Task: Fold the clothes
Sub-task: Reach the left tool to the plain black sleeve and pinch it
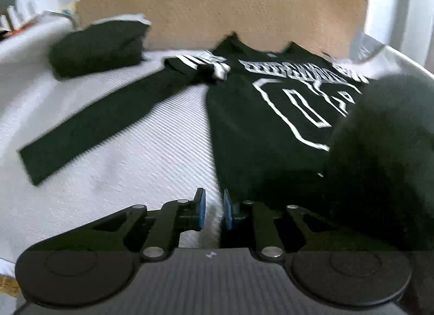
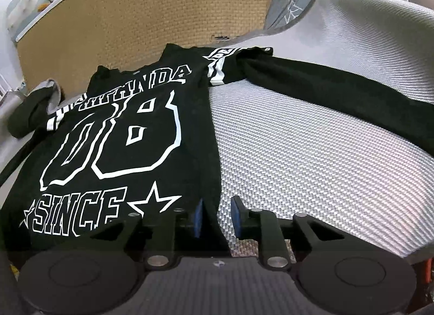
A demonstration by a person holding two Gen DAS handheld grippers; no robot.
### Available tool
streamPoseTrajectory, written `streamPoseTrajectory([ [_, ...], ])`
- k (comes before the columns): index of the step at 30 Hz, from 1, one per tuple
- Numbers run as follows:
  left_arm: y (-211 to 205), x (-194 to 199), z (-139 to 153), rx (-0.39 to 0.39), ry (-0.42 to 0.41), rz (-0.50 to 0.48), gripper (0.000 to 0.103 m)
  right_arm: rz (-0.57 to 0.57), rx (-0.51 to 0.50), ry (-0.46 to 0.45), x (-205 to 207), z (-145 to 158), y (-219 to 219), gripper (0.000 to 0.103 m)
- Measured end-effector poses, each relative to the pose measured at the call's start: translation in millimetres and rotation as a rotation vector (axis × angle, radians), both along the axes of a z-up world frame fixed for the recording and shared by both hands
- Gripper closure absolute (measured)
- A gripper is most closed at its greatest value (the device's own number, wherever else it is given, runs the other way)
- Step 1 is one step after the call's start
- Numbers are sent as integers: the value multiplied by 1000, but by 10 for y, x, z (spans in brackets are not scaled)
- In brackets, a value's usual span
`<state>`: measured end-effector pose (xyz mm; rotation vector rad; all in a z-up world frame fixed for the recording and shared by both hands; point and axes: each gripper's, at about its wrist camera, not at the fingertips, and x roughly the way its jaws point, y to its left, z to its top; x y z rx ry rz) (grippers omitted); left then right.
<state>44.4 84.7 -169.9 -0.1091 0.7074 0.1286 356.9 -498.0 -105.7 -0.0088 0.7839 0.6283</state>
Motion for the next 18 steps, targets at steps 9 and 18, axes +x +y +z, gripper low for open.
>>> streamPoseTrajectory([
  [9, 749, 80, -103, -96, -12, 284, 72, 45, -45, -75, -46, -51, 111, 66],
  [18, 1443, -2, -246, -366, -127, 664, 47, 51, -76, -102, -73, -57, 154, 64],
])
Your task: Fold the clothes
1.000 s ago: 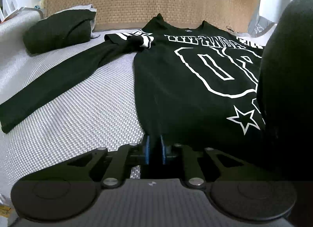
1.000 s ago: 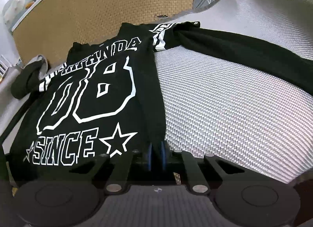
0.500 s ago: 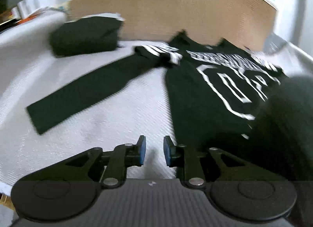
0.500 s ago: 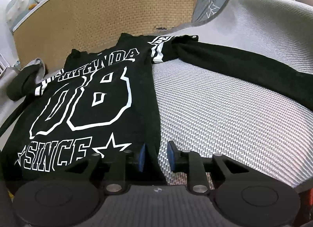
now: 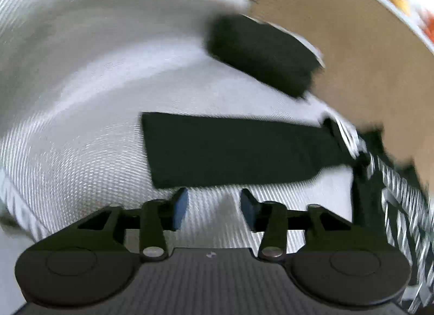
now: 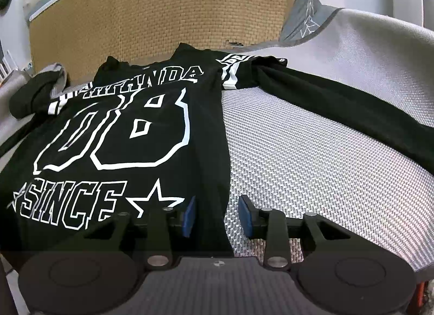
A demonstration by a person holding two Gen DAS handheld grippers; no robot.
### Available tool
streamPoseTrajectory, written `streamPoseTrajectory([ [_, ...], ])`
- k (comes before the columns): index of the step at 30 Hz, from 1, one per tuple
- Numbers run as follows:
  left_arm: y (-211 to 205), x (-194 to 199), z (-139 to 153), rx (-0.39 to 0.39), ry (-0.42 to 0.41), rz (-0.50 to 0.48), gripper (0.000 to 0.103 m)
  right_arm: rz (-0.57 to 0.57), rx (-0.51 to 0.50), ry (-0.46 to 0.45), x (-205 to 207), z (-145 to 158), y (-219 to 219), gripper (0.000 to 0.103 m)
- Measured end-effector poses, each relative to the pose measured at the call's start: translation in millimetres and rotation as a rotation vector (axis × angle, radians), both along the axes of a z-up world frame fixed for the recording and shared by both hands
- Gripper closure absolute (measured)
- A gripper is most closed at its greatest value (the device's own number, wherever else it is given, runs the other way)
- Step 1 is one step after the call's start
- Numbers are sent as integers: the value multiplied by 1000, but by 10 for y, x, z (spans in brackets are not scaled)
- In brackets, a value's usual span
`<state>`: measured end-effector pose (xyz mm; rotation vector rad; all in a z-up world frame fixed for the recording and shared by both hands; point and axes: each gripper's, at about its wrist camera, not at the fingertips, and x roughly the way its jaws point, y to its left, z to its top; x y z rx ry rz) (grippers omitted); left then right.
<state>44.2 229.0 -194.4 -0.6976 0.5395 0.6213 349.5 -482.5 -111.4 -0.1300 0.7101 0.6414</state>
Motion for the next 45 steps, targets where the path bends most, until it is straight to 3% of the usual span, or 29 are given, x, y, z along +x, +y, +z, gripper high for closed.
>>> streamPoseTrajectory([
  [3, 101, -38, -41, -59, -52, 54, 47, -1, -58, -42, -66, 13, 91, 64],
  [7, 119, 8, -69, -41, -46, 55, 44, -3, -111, -86, -123, 6, 170, 61],
  [14, 105, 48, -108, -52, -96, 99, 31, -20, -146, -173, -171, -37, 246, 48],
  [17, 125, 19, -122, -72, -128, 121, 28, -20, -216, -259, -260, -31, 348, 45],
  [19, 109, 40, -125, -46, -114, 105, 28, -12, -267, -337, -340, -29, 445, 45],
  [24, 81, 73, -116, -12, -91, 79, 25, 31, -214, -489, -414, -78, 544, 45],
  [28, 127, 78, -117, -35, -107, 98, 24, 64, -156, -532, -202, -31, 622, 41],
  [33, 162, 152, -107, -50, -96, 113, 21, 66, -176, -607, 267, 52, 988, 37],
  [36, 158, 242, -83, -22, -43, 72, 20, 130, -54, -511, 597, 109, 1119, 36],
  [41, 154, 283, -89, -4, -32, 48, 18, 198, -210, -448, 840, -32, 1440, 34],
  [45, 118, 331, -117, 37, -20, 51, 16, 189, -310, -526, 727, -213, 1509, 28],
])
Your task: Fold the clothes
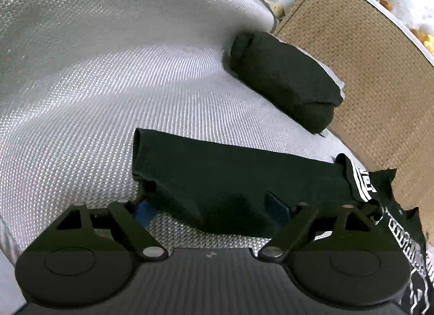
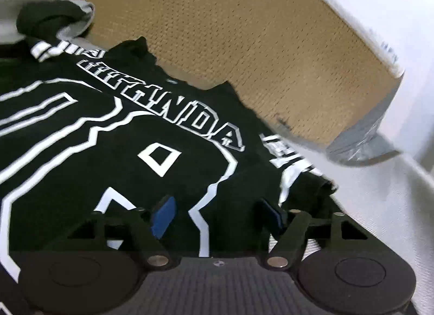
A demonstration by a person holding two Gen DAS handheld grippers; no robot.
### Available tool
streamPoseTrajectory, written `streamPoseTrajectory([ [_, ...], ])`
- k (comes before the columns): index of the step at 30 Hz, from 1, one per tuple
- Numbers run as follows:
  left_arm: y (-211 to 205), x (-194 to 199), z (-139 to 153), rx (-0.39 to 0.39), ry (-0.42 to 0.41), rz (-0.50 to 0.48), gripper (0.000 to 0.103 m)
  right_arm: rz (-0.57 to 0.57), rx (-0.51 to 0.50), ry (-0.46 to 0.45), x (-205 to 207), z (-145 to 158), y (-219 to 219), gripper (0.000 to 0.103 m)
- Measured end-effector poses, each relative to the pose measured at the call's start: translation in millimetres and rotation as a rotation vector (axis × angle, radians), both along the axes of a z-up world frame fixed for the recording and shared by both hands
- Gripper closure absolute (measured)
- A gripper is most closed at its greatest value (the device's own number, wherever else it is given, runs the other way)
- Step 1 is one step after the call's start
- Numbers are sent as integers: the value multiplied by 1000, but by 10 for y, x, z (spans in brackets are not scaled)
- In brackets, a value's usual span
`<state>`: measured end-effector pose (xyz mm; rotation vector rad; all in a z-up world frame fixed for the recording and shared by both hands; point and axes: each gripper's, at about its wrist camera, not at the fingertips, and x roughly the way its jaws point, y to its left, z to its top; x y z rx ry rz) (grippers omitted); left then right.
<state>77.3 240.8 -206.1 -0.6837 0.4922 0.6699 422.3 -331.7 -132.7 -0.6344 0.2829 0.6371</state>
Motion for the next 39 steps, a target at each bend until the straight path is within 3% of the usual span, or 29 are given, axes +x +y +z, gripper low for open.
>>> streamPoseTrajectory([
  [4, -72, 151, 12, 45, 58, 6, 12, -20, -17, -102, -105, -95, 11, 28],
  [10, -250, 378, -24, 164, 189, 3, 11, -26, 22, -87, -57, -95, -44, 28],
  [25, -454, 628, -29, 251, 291, 85, 10, -40, 35, -70, -29, -98, -29, 26],
  [39, -480, 749, -46, 261, 309, 157, 10, -49, 46, -63, -9, -99, -41, 26],
])
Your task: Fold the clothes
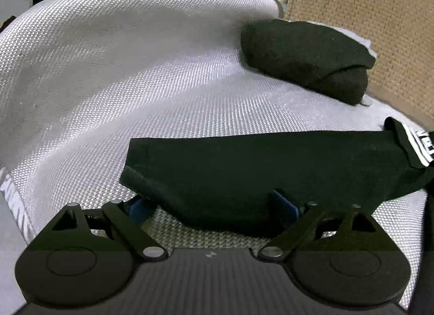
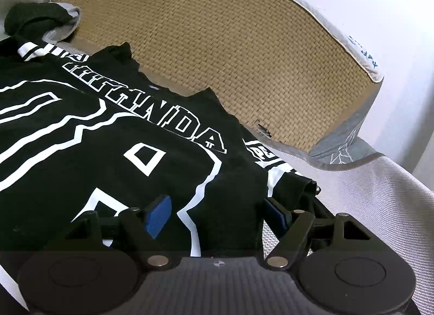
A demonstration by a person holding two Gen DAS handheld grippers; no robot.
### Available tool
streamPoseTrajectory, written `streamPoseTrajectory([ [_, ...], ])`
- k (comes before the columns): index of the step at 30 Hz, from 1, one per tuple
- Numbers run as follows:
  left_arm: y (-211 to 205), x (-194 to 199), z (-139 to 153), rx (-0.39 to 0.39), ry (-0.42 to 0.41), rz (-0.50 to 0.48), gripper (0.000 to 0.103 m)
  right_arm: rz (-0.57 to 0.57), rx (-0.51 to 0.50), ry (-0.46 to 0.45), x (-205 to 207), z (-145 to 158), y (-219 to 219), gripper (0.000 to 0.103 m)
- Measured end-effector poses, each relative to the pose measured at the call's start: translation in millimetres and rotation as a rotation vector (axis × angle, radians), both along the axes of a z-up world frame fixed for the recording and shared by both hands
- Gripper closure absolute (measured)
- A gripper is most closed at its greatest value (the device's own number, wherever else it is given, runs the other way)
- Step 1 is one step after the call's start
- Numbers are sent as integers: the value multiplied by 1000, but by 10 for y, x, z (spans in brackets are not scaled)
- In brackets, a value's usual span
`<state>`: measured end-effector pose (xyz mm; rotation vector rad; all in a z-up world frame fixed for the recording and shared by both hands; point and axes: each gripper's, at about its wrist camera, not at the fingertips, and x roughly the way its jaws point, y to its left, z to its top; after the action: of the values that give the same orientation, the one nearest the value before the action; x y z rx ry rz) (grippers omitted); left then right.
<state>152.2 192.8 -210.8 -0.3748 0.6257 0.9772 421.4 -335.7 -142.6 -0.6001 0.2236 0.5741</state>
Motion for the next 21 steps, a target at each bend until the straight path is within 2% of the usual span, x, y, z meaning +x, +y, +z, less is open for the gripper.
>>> streamPoseTrajectory([
  [10, 43, 112, 51, -45, 42, 22, 11, -14, -11, -10, -5, -17, 17, 24],
  [21, 168, 176, 120, -150, 111, -12, 11, -15, 9, 21, 34, -9, -25, 23],
])
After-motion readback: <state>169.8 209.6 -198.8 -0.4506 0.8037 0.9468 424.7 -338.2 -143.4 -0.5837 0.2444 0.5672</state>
